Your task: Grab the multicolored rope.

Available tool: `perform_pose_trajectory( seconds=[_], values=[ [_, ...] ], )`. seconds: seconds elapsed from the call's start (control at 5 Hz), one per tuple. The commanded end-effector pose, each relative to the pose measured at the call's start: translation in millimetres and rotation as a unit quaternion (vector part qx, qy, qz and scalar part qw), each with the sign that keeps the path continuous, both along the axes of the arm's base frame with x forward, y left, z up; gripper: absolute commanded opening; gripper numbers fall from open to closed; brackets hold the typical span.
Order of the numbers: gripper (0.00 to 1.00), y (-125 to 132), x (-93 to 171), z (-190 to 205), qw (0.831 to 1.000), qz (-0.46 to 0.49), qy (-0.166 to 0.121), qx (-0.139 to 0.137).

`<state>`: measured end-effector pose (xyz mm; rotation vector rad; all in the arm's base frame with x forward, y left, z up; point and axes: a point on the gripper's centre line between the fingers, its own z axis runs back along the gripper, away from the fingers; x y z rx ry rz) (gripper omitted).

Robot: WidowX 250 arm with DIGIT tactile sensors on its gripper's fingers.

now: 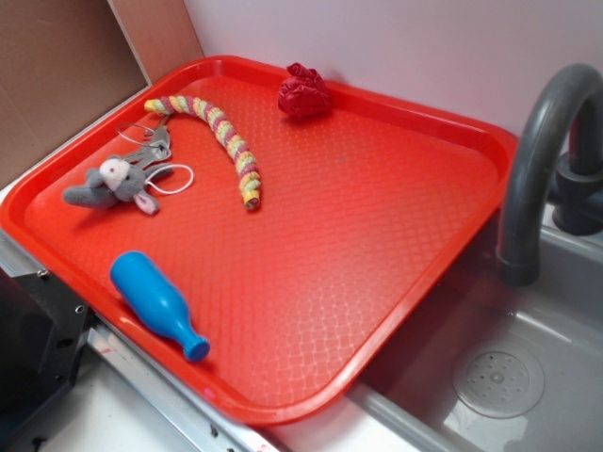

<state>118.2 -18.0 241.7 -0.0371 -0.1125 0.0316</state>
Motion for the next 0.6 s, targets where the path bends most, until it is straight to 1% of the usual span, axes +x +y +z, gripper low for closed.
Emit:
perform_pose_trajectory(
  seconds=[0.0,0.2,0.4],
  values=[
    [1.00,0.0,0.0,0.0,1.000,0.000,0.000,0.000],
    [1.00,11.0,7.4,5.6,0.991,0.119,-0.051,-0.020],
    [1.00,20.3,26.9,3.1,0.967,0.240,-0.085,-0.010]
  ],
)
